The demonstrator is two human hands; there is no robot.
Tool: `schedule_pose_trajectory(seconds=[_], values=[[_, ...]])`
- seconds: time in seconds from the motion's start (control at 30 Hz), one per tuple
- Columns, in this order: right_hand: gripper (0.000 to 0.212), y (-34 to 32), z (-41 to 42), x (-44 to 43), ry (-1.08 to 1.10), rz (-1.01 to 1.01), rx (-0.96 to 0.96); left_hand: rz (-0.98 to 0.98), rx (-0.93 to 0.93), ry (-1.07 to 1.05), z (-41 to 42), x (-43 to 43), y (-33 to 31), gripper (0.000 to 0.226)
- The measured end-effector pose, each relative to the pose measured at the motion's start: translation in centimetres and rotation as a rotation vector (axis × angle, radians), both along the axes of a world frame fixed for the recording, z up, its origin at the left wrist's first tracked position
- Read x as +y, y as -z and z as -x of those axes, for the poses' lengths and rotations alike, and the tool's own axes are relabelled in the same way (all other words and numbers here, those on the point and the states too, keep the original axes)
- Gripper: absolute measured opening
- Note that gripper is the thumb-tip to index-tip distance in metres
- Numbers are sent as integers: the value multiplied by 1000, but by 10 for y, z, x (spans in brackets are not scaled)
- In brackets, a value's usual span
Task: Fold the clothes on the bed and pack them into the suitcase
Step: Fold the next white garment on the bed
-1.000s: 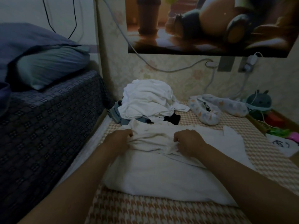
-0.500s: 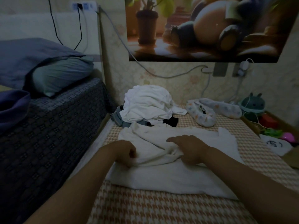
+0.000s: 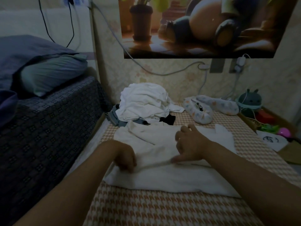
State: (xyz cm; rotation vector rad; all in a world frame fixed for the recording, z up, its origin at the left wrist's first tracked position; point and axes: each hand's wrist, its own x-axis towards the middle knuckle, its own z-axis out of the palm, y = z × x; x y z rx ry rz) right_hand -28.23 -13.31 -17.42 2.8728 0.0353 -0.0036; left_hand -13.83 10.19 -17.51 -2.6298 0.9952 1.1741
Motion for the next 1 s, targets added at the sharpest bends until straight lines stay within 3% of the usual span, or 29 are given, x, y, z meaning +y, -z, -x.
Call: schedule_pose_trajectory(seconds=[0.07, 0.13, 0.2, 0.27, 0.37, 0.53, 0.67, 0.8, 0.87, 0.93, 0.97, 1.0], values=[[84, -5, 4, 3, 163, -381, 140, 80, 68, -99, 2, -5, 1, 16], [73, -4, 2, 0, 222, -570, 66, 282, -109, -48, -3, -13, 2, 17], [53, 2, -1, -6, 229, -552, 28, 434, -328, 62, -2, -23, 3, 21], [31, 6, -1, -5, 219, -511, 137, 503, -406, 149, 1, -35, 11, 27], [57, 10, 0, -3, 284, -506, 358, 432, -383, 226, 0, -54, 35, 38], [38, 22, 0, -12, 365, -543, 355, 433, -423, 210, -4, -65, 41, 38], [20, 20, 4, -12, 342, -851, 183, 441, -469, 183, -17, -63, 37, 29], [27, 0, -9, -21, 499, -1286, -204, 799, -623, -74, -32, -53, 30, 20], [17, -2, -18, -30, 524, -1191, -386, 997, -669, -178, -36, -55, 28, 14], [6, -1, -23, -42, 510, -926, -531, 1179, -554, -246, -39, -62, 28, 10], [13, 2, -24, -49, 505, -741, -572, 1223, -478, -245, -42, -66, 31, 12], [24, 7, -25, -57, 502, -506, -607, 1180, -443, -203, -42, -68, 33, 28]])
